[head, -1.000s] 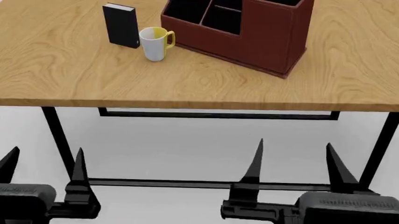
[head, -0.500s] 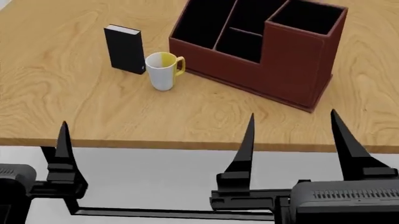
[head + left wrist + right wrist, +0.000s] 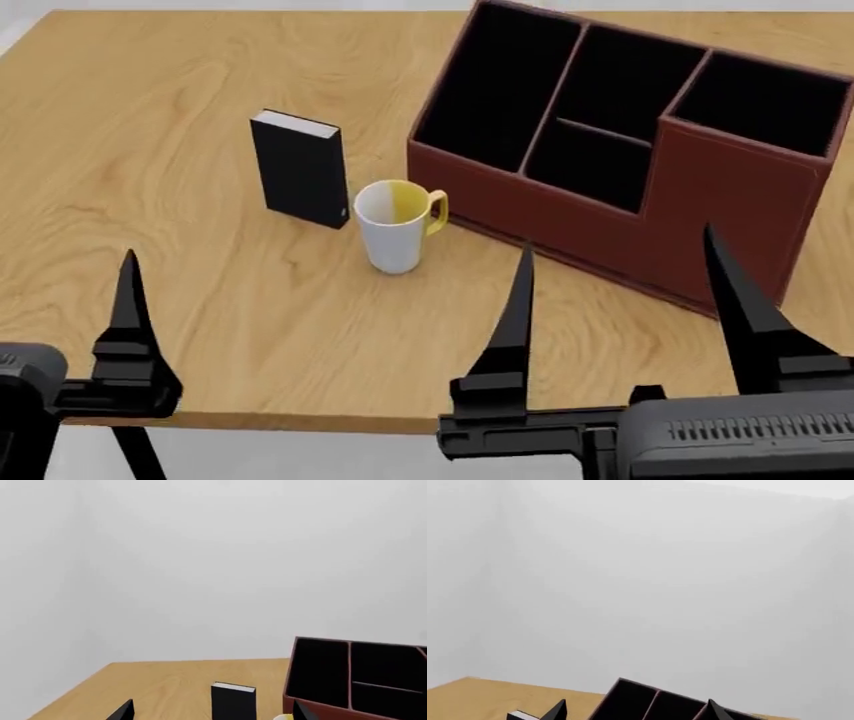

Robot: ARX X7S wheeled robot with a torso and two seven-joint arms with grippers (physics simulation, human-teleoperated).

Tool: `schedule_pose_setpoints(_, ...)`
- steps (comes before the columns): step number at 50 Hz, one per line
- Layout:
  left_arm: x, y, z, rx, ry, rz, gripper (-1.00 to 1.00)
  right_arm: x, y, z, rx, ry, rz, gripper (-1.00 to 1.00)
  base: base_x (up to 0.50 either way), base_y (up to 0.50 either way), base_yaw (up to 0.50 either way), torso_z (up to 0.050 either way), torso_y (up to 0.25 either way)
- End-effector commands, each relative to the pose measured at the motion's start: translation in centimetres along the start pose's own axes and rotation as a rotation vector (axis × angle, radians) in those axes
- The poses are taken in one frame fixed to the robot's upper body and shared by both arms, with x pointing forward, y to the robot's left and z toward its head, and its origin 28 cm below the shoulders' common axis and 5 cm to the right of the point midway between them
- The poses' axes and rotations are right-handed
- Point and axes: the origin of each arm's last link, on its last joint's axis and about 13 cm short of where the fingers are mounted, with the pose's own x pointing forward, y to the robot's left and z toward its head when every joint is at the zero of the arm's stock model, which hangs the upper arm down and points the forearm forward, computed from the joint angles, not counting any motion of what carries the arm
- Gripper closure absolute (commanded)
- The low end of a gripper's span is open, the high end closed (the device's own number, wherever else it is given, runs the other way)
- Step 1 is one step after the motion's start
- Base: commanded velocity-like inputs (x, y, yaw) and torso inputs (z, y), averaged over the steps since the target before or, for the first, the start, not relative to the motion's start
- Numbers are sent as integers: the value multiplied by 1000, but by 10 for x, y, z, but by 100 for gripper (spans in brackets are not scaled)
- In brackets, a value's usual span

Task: Pick up the book and place it in the back compartment of the caddy.

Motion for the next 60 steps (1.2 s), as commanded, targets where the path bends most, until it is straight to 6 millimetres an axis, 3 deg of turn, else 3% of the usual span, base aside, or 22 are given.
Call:
schedule_pose_setpoints(1,0,2,0,-17,7,9,-100,-2,-4,5,-18,-23,-43,-100,500,0,0,0,0)
schedule_pose_setpoints(8,0,1,-1,-10,10,3,-100,-3,-2,14,-22,-25,-68,-100,500,0,0,0,1)
schedule_pose_setpoints(16,0,1,-3,-14,16,-1,-100,0,0,10,-73,16,-84,-100,104,0,0,0,3)
schedule_pose_setpoints(60,0,1,3,-1,15,-14,-100,-1,-1,13,-11,-16,-75,-100,0,0,-500,0,0)
